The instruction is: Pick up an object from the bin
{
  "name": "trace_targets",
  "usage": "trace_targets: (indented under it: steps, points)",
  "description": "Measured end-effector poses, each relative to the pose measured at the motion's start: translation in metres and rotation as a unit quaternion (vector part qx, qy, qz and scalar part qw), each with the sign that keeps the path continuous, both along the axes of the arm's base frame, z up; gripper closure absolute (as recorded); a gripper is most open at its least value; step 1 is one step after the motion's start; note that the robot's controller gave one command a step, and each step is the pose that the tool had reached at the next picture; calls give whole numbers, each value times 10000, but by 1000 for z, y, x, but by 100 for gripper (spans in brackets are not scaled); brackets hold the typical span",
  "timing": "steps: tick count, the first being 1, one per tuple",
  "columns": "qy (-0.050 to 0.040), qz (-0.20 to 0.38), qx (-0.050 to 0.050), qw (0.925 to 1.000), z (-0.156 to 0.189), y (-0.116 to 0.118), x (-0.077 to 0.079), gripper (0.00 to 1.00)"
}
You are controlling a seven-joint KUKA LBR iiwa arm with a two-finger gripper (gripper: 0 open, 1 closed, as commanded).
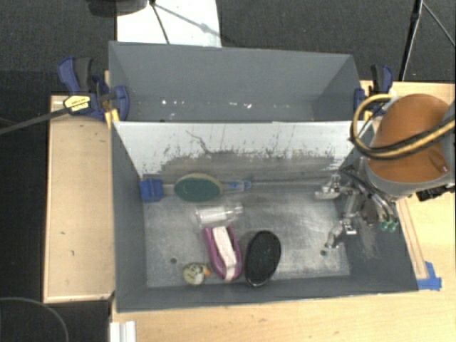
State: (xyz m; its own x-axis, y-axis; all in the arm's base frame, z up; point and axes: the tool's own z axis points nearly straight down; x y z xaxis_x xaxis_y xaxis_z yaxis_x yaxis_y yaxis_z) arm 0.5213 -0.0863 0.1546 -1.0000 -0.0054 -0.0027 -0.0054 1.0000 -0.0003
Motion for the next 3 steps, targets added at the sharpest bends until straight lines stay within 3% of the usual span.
trace_targets:
  steps: [1,2,3]
  points:
    - [-15,2023,-12,9793,-82,82,-16,0]
    - [-18,959,11,9954,-53,134,22,0]
    - [111,896,-32,9959,-55,214,66,0]
